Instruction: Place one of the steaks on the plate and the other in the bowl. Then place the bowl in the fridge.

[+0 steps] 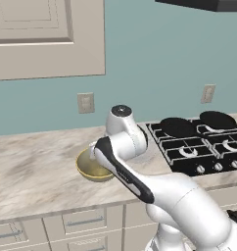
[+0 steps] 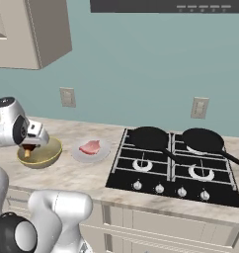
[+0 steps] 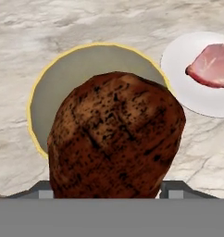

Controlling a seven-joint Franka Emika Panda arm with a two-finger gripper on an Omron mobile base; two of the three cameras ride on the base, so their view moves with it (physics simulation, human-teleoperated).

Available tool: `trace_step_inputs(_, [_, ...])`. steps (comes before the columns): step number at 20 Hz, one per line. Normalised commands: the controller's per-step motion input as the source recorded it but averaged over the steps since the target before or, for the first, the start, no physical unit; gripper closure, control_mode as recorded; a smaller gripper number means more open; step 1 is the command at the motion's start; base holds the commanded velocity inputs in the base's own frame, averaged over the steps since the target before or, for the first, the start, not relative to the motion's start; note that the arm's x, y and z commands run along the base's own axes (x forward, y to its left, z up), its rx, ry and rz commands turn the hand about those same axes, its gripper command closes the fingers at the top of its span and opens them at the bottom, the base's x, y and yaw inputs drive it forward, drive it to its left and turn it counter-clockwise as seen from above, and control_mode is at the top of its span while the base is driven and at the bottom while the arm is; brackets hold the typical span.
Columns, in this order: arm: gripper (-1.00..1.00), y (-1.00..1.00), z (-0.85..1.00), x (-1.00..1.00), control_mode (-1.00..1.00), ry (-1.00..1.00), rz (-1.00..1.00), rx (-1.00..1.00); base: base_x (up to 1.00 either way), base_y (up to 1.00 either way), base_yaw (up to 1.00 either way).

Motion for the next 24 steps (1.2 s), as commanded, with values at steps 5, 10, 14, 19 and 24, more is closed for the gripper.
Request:
trace_step_inputs(5, [1.0, 0.07, -0.46, 0.25, -1.0, 0.0, 0.0, 0.0, 0.0, 0.0, 0.0])
trace_step_inputs(10, [1.0, 0.0, -0.31, 0.36, -1.0, 0.01, 0.0, 0.0, 0.0, 0.0, 0.0])
trace_step_inputs(14, [1.0, 0.04, -0.32, 0.37, -1.0, 0.05, 0.0, -0.02, 0.0, 0.0, 0.0])
trace_step_inputs(19, [1.0, 0.05, -0.09, 0.02, -1.0, 0.01, 0.0, 0.0, 0.0, 0.0, 0.0])
trace_step_inputs(24, [-1.0, 0.13, -0.1, 0.0, -1.0, 0.0, 0.0, 0.0, 0.0, 0.0, 0.0])
